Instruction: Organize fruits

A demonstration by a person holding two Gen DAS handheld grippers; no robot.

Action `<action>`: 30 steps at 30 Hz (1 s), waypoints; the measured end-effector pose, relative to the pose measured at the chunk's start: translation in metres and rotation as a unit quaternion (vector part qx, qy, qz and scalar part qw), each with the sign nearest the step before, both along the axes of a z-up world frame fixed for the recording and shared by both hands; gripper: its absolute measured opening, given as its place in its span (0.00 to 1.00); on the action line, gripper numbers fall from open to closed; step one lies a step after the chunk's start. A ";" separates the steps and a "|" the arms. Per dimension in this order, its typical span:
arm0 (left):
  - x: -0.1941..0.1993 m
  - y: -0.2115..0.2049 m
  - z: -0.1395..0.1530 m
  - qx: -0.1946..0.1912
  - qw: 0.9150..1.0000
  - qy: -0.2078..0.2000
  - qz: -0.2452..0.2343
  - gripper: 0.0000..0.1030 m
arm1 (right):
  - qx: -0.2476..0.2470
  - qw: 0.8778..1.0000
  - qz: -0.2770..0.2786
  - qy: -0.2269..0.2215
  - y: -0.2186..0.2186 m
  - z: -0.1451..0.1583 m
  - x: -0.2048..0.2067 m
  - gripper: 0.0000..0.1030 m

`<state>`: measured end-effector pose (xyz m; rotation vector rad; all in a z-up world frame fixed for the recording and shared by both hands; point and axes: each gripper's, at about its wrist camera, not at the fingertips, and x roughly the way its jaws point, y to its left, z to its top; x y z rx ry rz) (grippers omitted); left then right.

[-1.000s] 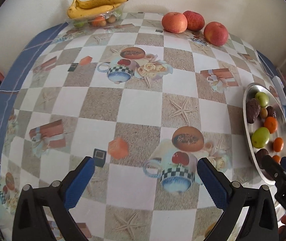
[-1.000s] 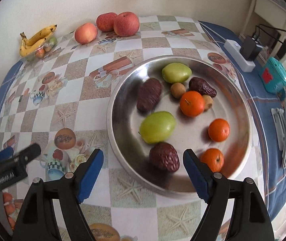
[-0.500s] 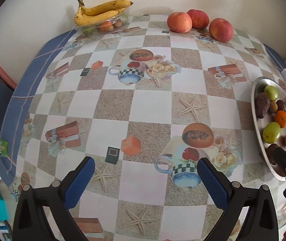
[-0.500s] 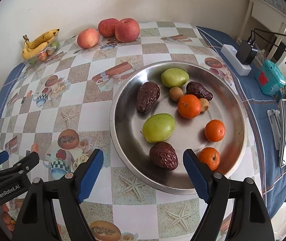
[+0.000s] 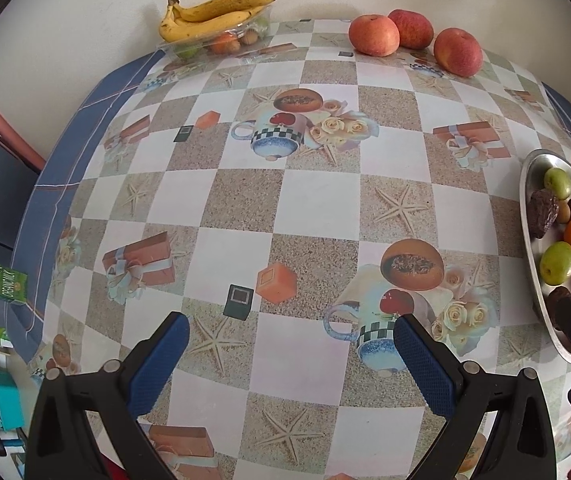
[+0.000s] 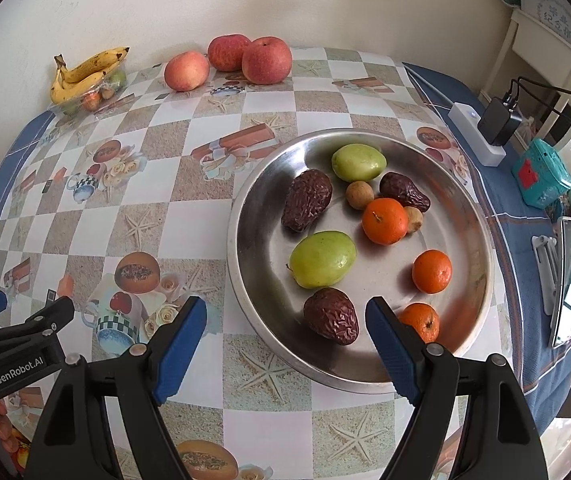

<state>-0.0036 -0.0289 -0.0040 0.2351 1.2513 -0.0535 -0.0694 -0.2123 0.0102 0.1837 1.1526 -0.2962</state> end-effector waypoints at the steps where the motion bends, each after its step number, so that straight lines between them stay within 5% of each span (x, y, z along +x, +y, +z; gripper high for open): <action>1: 0.000 0.000 0.000 0.001 1.000 0.002 0.001 1.00 | 0.000 1.000 0.000 0.000 0.000 0.000 0.000 0.80; 30: -0.001 0.001 -0.001 -0.015 1.000 0.011 0.010 1.00 | -0.011 1.000 0.009 0.004 0.002 -0.001 0.002 0.80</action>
